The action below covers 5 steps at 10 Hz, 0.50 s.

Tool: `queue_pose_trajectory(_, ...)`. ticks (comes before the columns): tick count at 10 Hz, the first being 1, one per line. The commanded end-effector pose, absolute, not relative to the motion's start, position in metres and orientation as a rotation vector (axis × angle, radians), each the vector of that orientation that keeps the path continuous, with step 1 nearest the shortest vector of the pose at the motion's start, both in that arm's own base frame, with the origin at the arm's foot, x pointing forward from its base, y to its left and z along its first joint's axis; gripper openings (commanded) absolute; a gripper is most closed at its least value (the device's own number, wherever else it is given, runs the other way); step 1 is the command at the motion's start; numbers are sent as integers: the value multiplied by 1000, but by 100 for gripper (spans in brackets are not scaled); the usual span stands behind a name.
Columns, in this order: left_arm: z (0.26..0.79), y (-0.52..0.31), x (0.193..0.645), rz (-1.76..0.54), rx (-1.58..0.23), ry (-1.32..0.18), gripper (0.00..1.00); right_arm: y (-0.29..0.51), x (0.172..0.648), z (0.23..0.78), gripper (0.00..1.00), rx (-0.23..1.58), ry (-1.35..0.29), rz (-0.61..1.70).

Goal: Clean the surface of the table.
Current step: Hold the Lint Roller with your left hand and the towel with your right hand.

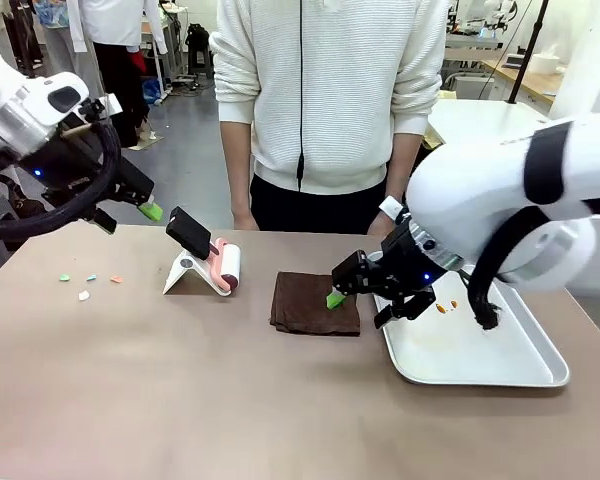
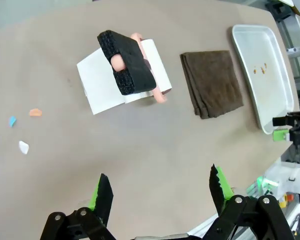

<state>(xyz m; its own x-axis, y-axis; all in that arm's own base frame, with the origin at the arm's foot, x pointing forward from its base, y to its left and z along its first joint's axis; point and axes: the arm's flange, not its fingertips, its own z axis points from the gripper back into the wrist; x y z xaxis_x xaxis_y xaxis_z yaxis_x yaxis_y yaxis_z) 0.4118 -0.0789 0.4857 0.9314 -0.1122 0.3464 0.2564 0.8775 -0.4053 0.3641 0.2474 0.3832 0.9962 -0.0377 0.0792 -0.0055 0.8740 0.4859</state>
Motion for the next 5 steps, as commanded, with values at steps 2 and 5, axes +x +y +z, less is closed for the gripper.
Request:
queue_pose_trajectory(2, 479, -72, 414, -152, -457, -323, 100, 242, 376, 399, 100, 517, -110, -56)
queue_pose_trajectory(5, 478, -75, 413, -183, -465, -315, 100, 245, 373, 385, 100, 504, -85, -24)
